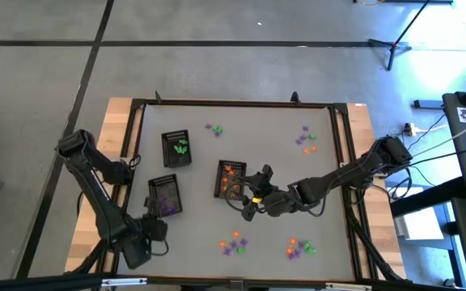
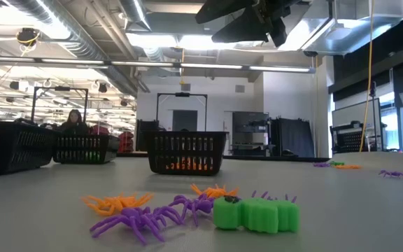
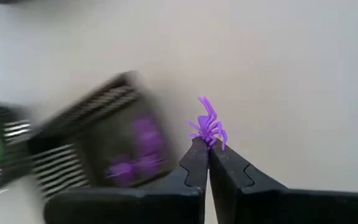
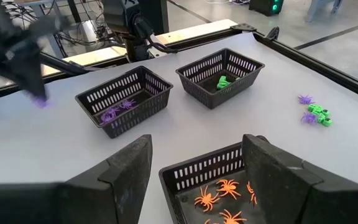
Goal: Sort Halloween decoration
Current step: Put the purple spider toy into the bottom left black basket, then put the orange spider toy into the bottom right black basket
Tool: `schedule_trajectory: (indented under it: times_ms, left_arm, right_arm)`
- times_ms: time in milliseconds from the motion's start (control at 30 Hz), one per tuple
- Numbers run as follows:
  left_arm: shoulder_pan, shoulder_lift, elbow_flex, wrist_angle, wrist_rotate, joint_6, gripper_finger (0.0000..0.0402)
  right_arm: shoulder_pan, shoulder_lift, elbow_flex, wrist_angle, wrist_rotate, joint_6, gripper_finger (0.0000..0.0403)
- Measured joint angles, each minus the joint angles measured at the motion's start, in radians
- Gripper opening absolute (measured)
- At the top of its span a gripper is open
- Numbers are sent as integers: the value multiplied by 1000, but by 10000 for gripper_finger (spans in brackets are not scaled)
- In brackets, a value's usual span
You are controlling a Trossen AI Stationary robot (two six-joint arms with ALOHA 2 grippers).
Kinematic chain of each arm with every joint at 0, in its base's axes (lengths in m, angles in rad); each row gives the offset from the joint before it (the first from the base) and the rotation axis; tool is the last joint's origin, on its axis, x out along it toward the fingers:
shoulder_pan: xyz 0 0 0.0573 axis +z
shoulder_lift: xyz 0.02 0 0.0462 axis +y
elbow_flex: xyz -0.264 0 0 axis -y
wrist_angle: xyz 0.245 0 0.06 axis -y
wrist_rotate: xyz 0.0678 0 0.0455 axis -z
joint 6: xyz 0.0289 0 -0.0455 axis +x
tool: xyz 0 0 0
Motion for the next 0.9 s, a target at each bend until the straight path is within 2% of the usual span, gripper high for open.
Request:
schedule_trajectory:
  times_ms: [100, 200, 400, 533, 733, 833, 900]
  left_arm:
    - [17, -53, -20, -63, -76, 16, 0]
    - [60, -141, -97, -75, -85, 13, 0]
    - [167, -345, -295, 67, -100, -40, 2]
    - [220, -427, -379, 178, -65, -11, 36]
    - [257, -442, -392, 198, -68, 45, 114]
    - [273, -442, -370, 200, -71, 61, 130]
    - [275, -443, -332, 225, -108, 70, 131]
  right_arm:
    - [0, 0, 0, 0, 0, 0, 246]
    - [0, 0, 0, 1, 0, 0, 246]
    - [0, 0, 0, 1, 0, 0, 246]
    - [0, 0, 0, 0, 0, 0, 246]
    - [0, 0, 0, 0, 0, 0, 246]
    - [0, 0, 0, -1, 0, 1, 246]
    - [0, 0, 0, -22, 0, 41, 246]
